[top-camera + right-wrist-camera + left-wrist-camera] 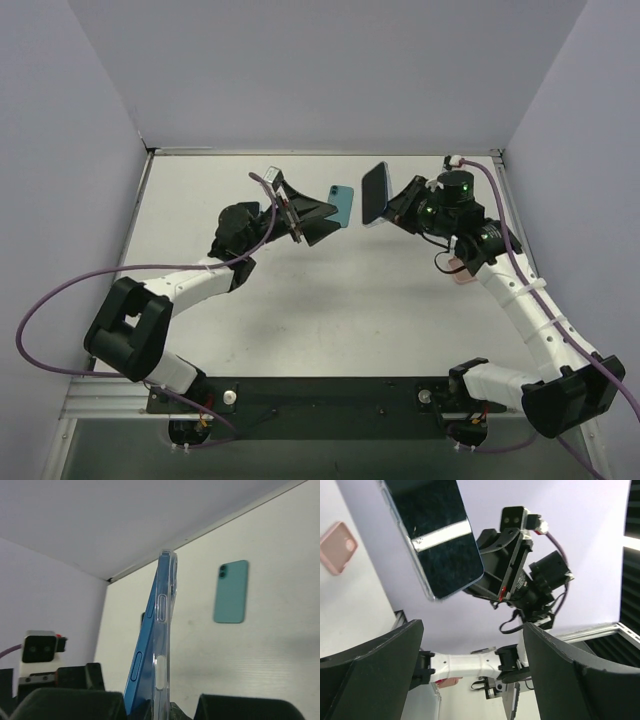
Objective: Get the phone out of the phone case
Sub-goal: Remove the phone case from the phone.
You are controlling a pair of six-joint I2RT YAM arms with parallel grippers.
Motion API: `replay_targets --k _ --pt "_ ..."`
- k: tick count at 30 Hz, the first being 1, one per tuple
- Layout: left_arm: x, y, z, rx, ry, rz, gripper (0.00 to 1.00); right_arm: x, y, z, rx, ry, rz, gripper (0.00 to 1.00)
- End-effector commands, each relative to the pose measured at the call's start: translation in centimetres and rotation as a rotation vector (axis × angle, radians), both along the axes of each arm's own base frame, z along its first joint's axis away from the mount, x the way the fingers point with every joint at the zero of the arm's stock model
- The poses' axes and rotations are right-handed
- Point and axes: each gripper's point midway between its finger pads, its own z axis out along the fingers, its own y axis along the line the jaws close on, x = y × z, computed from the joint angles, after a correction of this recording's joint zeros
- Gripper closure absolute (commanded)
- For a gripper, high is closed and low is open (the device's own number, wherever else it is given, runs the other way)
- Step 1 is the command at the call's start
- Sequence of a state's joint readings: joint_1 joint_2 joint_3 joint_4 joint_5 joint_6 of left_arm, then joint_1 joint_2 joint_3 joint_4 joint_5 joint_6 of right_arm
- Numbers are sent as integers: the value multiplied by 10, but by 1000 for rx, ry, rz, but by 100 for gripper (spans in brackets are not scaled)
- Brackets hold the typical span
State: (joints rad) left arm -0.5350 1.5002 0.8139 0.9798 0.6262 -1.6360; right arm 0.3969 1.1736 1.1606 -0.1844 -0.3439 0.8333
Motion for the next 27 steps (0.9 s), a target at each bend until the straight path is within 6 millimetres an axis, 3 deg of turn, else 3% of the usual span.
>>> replay_targets --k 1,4,6,7,8,15,22,24,27 --pt "-4 2 -26 106 -46 8 7 4 -43 -22 -224 -31 -113 100" --pt "6 -5 -53 208 1 16 7 4 -50 -48 -305 2 -106 100" --pt "15 -11 -63 279 -48 31 6 3 -50 -79 -356 61 -73 100" --pt "13 -16 -85 366 -42 19 6 2 -49 -89 -369 85 -61 100" --pt "17 -20 -82 389 -67 18 6 1 -49 -105 -388 106 -51 100" --pt "17 -33 -159 534 28 -22 5 -11 -29 -181 -538 197 72 100" --pt "13 -37 -196 576 45 -54 10 -27 -3 -219 -614 235 183 100" --pt "14 -34 -215 649 71 -45 11 -29 2 -228 -613 243 202 100" --pt "15 -33 -225 690 52 -45 11 -34 6 -240 -634 248 226 100"
